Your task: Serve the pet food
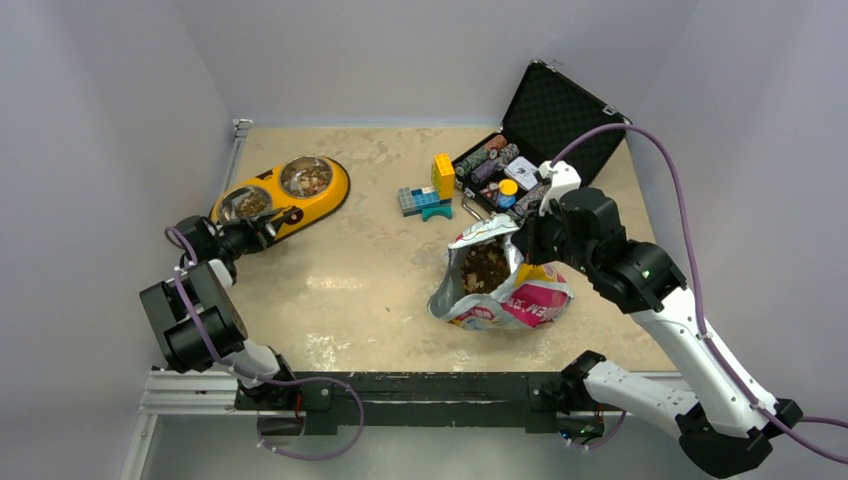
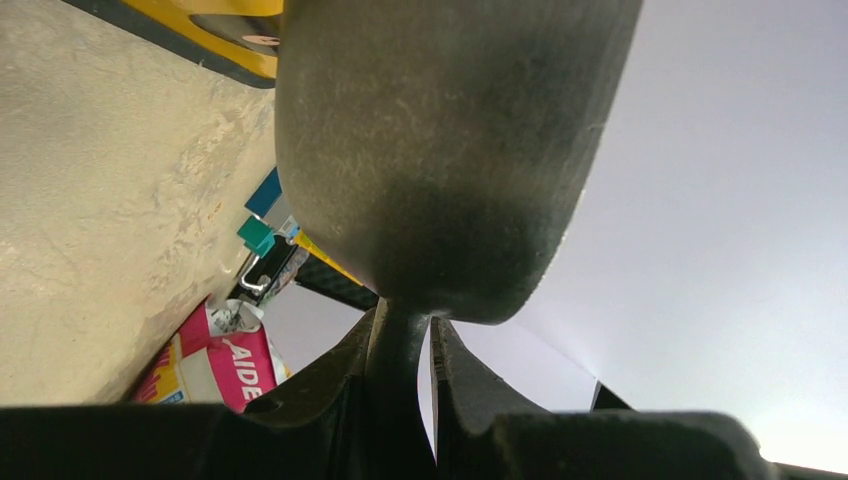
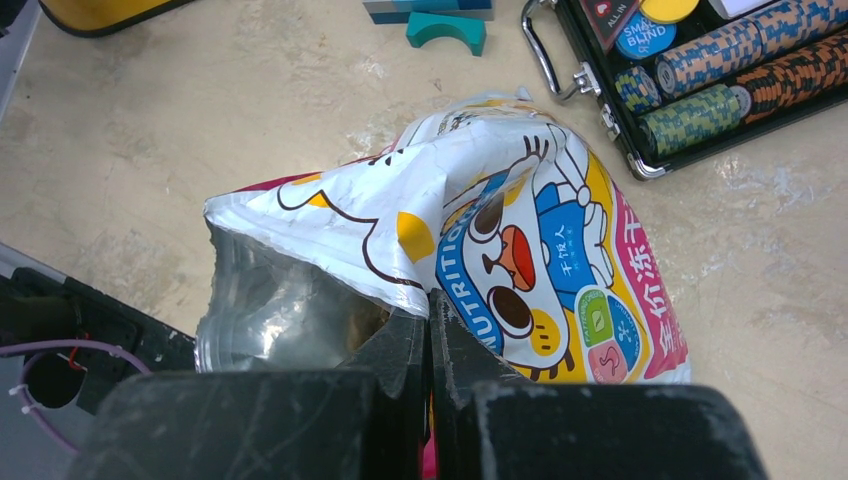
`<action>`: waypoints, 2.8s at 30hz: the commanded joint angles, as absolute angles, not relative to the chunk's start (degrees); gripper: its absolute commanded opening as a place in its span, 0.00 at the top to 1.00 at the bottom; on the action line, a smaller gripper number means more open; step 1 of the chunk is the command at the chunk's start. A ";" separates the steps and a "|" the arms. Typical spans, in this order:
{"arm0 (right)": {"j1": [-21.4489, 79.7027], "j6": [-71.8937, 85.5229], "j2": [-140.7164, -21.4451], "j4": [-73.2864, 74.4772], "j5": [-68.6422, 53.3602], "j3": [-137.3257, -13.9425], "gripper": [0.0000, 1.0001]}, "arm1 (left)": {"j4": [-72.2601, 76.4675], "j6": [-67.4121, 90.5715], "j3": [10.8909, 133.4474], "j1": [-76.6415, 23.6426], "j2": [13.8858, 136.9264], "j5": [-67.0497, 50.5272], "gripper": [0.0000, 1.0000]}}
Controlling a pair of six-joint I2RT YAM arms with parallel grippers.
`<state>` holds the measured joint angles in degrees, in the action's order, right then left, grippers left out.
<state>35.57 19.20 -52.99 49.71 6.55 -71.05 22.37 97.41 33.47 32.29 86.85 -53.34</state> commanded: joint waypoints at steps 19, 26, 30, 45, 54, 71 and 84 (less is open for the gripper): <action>35.24 19.55 -54.40 52.37 10.27 -72.99 1.00 | -5.20 105.67 42.28 32.92 84.57 -50.49 1.00; 35.25 19.47 -54.31 52.47 10.30 -72.73 1.00 | -20.42 106.81 50.42 32.81 85.89 -49.79 1.00; 35.29 19.09 -54.57 52.44 10.20 -72.88 1.00 | -25.97 106.20 56.33 32.81 90.09 -52.27 1.00; 35.27 19.08 -55.55 52.54 10.11 -73.76 1.00 | -49.47 106.69 74.51 32.52 97.27 -51.92 1.00; 35.24 19.24 -55.20 51.61 9.67 -73.69 1.00 | -57.07 106.84 86.36 32.39 98.92 -51.28 1.00; 35.30 19.42 -55.37 51.86 9.76 -74.88 1.00 | -60.14 106.86 86.86 31.85 98.36 -51.75 1.00; 35.29 18.33 -57.01 52.52 9.02 -77.65 1.00 | -65.85 81.74 83.43 25.81 87.82 -46.92 1.00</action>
